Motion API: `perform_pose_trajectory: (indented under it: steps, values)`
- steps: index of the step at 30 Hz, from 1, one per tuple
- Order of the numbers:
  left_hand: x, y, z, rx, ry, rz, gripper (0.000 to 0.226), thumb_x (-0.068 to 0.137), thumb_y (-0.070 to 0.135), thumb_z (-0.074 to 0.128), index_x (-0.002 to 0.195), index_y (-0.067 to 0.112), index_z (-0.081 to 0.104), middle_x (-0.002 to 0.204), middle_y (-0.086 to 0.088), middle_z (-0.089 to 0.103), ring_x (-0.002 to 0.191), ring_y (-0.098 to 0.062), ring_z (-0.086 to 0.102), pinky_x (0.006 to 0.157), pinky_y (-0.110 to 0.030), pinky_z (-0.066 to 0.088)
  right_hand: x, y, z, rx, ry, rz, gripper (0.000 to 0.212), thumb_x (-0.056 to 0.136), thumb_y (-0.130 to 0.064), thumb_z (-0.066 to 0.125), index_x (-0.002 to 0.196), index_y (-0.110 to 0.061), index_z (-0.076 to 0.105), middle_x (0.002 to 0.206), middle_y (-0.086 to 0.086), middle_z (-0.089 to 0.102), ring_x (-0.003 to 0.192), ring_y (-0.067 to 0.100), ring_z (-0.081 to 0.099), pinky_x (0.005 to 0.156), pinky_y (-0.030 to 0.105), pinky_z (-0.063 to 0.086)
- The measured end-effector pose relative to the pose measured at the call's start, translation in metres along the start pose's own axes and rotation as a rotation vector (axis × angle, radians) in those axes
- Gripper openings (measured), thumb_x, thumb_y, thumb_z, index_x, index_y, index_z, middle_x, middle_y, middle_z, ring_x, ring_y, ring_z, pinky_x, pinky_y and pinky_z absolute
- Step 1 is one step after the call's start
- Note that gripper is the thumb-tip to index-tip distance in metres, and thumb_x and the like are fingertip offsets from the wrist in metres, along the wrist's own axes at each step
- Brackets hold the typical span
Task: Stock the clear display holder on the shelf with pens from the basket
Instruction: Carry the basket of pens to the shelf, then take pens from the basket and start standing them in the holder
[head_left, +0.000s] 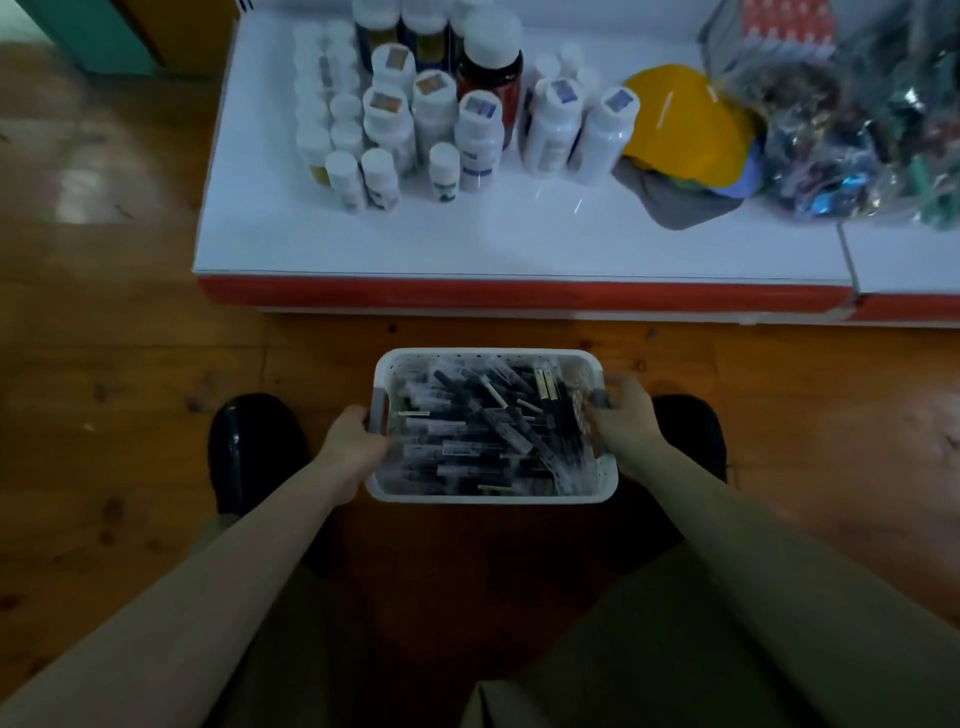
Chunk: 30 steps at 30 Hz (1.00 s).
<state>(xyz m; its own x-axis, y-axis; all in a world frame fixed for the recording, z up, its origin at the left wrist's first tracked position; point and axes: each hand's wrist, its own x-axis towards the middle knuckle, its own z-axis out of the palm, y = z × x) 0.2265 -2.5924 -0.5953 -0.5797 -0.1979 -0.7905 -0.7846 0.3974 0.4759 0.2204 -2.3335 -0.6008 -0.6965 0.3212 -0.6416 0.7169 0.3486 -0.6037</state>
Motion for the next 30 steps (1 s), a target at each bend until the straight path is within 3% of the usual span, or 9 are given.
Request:
perform_pose_trajectory:
  steps: [6, 10, 12, 14, 18, 21, 24, 26, 30]
  values:
    - [0.028, -0.007, 0.006, 0.039, 0.055, 0.105, 0.019, 0.091, 0.002, 0.053, 0.105, 0.007, 0.043, 0.081, -0.002, 0.048, 0.073, -0.015, 0.05, 0.057, -0.024, 0.039, 0.028, 0.002, 0.013, 0.019, 0.019, -0.028, 0.029, 0.092, 0.0, 0.047, 0.119, -0.011, 0.043, 0.09, 0.009, 0.056, 0.065, 0.022, 0.052, 0.053, 0.033, 0.043]
    - [0.024, 0.0, 0.007, 0.125, 0.123, 0.176, 0.03, 0.093, 0.007, 0.05, 0.122, 0.005, 0.041, 0.095, -0.006, 0.054, 0.092, -0.026, 0.054, 0.065, -0.028, 0.043, 0.031, -0.006, 0.012, -0.04, 0.011, -0.063, 0.02, 0.092, -0.004, 0.05, 0.108, -0.014, 0.044, 0.104, 0.011, 0.059, 0.091, 0.032, 0.06, 0.079, 0.046, 0.053]
    - [0.013, 0.006, 0.011, 0.287, 0.313, 0.355, 0.044, 0.092, 0.012, 0.053, 0.132, 0.0, 0.038, 0.116, -0.016, 0.054, 0.104, -0.03, 0.054, 0.076, -0.031, 0.045, 0.027, -0.01, 0.01, -0.178, 0.071, -0.152, 0.025, 0.094, -0.014, 0.051, 0.119, -0.01, 0.048, 0.102, 0.006, 0.055, 0.089, 0.022, 0.054, 0.074, 0.037, 0.049]
    - [-0.003, 0.018, 0.019, 0.423, 0.389, 0.569, 0.034, 0.092, 0.022, 0.055, 0.12, 0.002, 0.05, 0.11, -0.015, 0.055, 0.093, -0.021, 0.055, 0.069, -0.022, 0.042, 0.02, -0.014, 0.008, -0.326, 0.181, -0.314, 0.028, 0.095, -0.021, 0.05, 0.119, -0.007, 0.052, 0.103, 0.004, 0.055, 0.086, 0.014, 0.049, 0.07, 0.028, 0.04]
    - [-0.004, 0.046, 0.057, 0.563, 0.074, 0.343, 0.05, 0.088, 0.056, 0.049, 0.085, 0.006, 0.051, 0.064, -0.009, 0.052, 0.047, -0.012, 0.042, 0.039, -0.022, 0.029, 0.012, -0.023, 0.018, -0.528, -0.008, -0.261, 0.024, 0.094, -0.025, 0.054, 0.109, -0.007, 0.057, 0.081, 0.004, 0.059, 0.069, 0.018, 0.058, 0.061, 0.031, 0.052]
    - [0.012, 0.058, 0.086, 0.542, 0.162, 0.215, 0.082, 0.077, 0.068, 0.054, 0.113, -0.005, 0.044, 0.092, -0.017, 0.063, 0.069, -0.021, 0.061, 0.04, -0.024, 0.034, 0.014, -0.024, 0.027, -0.624, -0.058, -0.148, 0.033, 0.09, -0.029, 0.059, 0.112, -0.005, 0.053, 0.082, 0.004, 0.055, 0.08, 0.023, 0.06, 0.062, 0.03, 0.047]
    - [0.014, 0.066, 0.101, 0.573, 0.218, 0.103, 0.102, 0.074, 0.064, 0.063, 0.134, -0.009, 0.024, 0.123, -0.024, 0.051, 0.103, -0.029, 0.06, 0.065, -0.032, 0.05, 0.015, -0.023, 0.029, -0.624, -0.066, -0.138, 0.027, 0.09, -0.029, 0.059, 0.103, -0.005, 0.055, 0.087, 0.008, 0.06, 0.083, 0.024, 0.06, 0.062, 0.028, 0.044]
    - [0.014, 0.07, 0.103, 0.556, 0.218, 0.055, 0.1, 0.078, 0.053, 0.066, 0.139, -0.008, 0.015, 0.131, -0.027, 0.043, 0.109, -0.034, 0.057, 0.075, -0.036, 0.051, 0.017, -0.021, 0.028, -0.587, -0.069, -0.149, 0.018, 0.089, -0.025, 0.059, 0.089, -0.008, 0.054, 0.081, 0.007, 0.058, 0.078, 0.024, 0.058, 0.06, 0.029, 0.044]
    - [0.008, 0.074, 0.102, 0.469, 0.195, 0.041, 0.089, 0.08, 0.032, 0.071, 0.138, -0.007, 0.016, 0.13, -0.029, 0.041, 0.106, -0.036, 0.057, 0.075, -0.037, 0.05, 0.016, -0.021, 0.022, -0.515, -0.064, -0.175, 0.021, 0.087, -0.02, 0.059, 0.071, -0.01, 0.048, 0.069, 0.004, 0.051, 0.071, 0.022, 0.053, 0.052, 0.027, 0.037]
